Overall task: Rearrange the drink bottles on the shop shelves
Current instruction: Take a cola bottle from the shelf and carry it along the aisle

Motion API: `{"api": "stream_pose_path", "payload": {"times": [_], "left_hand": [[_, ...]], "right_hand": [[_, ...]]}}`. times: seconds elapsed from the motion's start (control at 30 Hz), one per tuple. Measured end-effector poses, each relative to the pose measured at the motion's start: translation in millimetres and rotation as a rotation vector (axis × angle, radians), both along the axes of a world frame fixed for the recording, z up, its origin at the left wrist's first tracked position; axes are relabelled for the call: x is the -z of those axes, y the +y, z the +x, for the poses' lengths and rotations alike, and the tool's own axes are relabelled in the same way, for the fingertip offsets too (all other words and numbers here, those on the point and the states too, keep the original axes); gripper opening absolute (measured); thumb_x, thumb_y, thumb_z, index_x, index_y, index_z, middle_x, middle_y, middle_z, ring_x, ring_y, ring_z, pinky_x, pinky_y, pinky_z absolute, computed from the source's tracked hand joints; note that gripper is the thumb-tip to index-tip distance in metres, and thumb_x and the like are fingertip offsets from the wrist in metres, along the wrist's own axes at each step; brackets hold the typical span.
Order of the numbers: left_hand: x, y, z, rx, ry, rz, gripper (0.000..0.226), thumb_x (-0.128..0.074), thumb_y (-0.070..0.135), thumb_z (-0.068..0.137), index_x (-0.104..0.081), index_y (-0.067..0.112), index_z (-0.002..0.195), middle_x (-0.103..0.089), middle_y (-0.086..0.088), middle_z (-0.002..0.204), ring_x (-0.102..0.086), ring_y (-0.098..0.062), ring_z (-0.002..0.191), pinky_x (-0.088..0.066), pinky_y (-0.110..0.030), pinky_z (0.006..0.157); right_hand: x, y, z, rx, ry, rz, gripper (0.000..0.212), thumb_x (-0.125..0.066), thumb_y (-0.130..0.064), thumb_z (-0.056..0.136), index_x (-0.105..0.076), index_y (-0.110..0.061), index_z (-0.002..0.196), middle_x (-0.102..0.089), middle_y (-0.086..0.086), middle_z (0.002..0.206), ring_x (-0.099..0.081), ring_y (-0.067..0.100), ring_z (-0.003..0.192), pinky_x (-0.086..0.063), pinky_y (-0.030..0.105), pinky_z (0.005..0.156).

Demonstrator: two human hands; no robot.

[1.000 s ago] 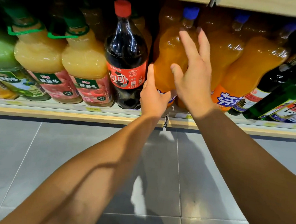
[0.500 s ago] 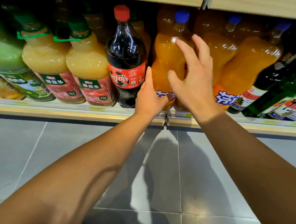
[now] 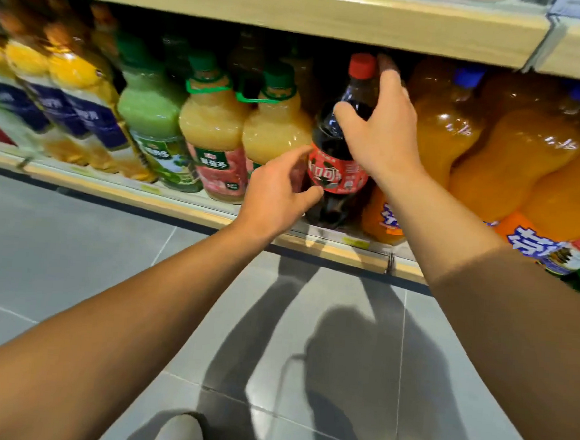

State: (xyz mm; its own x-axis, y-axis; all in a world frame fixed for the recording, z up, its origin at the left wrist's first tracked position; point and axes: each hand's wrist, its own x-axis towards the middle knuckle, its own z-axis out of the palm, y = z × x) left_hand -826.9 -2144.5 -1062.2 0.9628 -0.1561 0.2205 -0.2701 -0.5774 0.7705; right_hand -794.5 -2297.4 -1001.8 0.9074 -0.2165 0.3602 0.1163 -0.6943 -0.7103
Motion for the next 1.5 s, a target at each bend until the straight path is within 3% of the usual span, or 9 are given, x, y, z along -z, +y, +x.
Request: {"api": "stream_pose_path", "payload": {"times": [0.17,0.3,0.53,0.8,0.97,1.1,1.2,1.37,1.5], "left_hand": [[-9.1,2.4,4.4,0.023,-0.098,0.036,0.084,-0.081,0.025,0.08,-0.038,0.025,0.152,-0.058,0.002,0.139,-0.054,-0.007,0.119,-0.043,-0.02,0.099],[-8.0,-11.6,13.5,0.146,-0.116,0.033,0.11,-0.088,0.033,0.069,-0.022,0.026,0.158,-0.039,0.002,0.157,-0.038,-0.013,0.141,-0.036,-0.028,0.114],[6.0,-34.5,7.9,0.142,-0.147,-0.102,0.108,-0.091,0.037,0.061,-0.033,0.025,0.152,-0.049,0.002,0.147,-0.05,-0.014,0.131,-0.048,-0.038,0.104],[-38.0,-12.6,-41.2,0.07,-0.175,-0.189,0.11,-0.089,0.039,0.055,-0.034,0.032,0.15,-0.059,0.01,0.136,-0.055,-0.006,0.126,-0.05,-0.036,0.101],[-19.3,10.7,-70.5,0.165,0.007,0.006,0.111,-0.093,0.038,0.052,-0.036,0.037,0.147,-0.062,0.019,0.125,-0.057,0.0,0.116,-0.048,-0.027,0.101],[37.3,15.5,-83.8,0.221,0.206,0.147,0.118,-0.091,0.046,0.048,-0.03,0.042,0.149,-0.064,0.012,0.128,-0.059,-0.011,0.12,-0.05,-0.034,0.1],[65.5,10.7,-86.5,0.222,0.292,0.183,0.121,-0.086,0.054,0.045,-0.025,0.046,0.149,-0.064,0.009,0.131,-0.058,-0.018,0.123,-0.05,-0.04,0.1],[82.6,-8.1,-83.3,0.17,0.289,0.053,0.122,-0.09,0.046,0.058,-0.017,0.039,0.156,-0.052,0.007,0.146,-0.049,-0.013,0.132,-0.042,-0.029,0.108],[122.6,-13.2,-102.7,0.092,0.351,-0.021,0.127,-0.092,0.045,0.05,-0.016,0.043,0.152,-0.05,0.009,0.144,-0.05,-0.014,0.132,-0.047,-0.045,0.105]], "right_hand": [[-4.6,5.4,10.0,0.004,-0.105,0.092,0.034,-0.06,-0.032,0.091,-0.057,-0.006,0.112,-0.064,0.004,0.098,-0.057,0.022,0.093,-0.041,0.035,0.083],[-2.9,5.5,-22.4,-0.034,-0.237,0.131,0.027,-0.06,-0.022,0.087,-0.06,-0.015,0.114,-0.059,-0.014,0.098,-0.055,0.004,0.087,-0.042,0.02,0.081],[2.2,-1.3,-67.3,-0.1,-0.254,0.187,0.031,-0.064,-0.011,0.084,-0.062,-0.015,0.115,-0.057,-0.023,0.1,-0.056,-0.006,0.094,-0.044,0.012,0.082],[-39.8,19.2,-94.5,-0.158,-0.37,0.192,0.031,-0.065,-0.019,0.083,-0.065,-0.017,0.114,-0.063,-0.018,0.103,-0.061,0.001,0.097,-0.051,0.03,0.088],[-1.0,26.8,-112.3,-0.057,-0.174,0.358,0.027,-0.065,-0.019,0.082,-0.066,-0.026,0.108,-0.066,-0.019,0.097,-0.064,0.005,0.097,-0.051,0.04,0.093],[62.1,22.8,-125.7,-0.051,0.09,0.454,0.024,-0.067,-0.018,0.085,-0.063,-0.03,0.106,-0.07,-0.008,0.098,-0.066,0.007,0.096,-0.054,0.038,0.09],[93.7,17.7,-129.6,-0.016,0.138,0.487,0.021,-0.064,-0.025,0.082,-0.061,-0.033,0.101,-0.071,-0.005,0.093,-0.068,0.012,0.092,-0.055,0.044,0.089],[103.3,-0.8,-110.2,0.035,0.113,0.524,0.021,-0.064,-0.02,0.086,-0.062,-0.027,0.106,-0.069,-0.009,0.094,-0.067,0.01,0.094,-0.053,0.039,0.094],[107.9,-10.5,-89.7,0.104,0.136,0.557,0.025,-0.059,-0.013,0.094,-0.063,-0.015,0.118,-0.064,-0.013,0.095,-0.064,0.007,0.094,-0.052,0.032,0.094]]}}
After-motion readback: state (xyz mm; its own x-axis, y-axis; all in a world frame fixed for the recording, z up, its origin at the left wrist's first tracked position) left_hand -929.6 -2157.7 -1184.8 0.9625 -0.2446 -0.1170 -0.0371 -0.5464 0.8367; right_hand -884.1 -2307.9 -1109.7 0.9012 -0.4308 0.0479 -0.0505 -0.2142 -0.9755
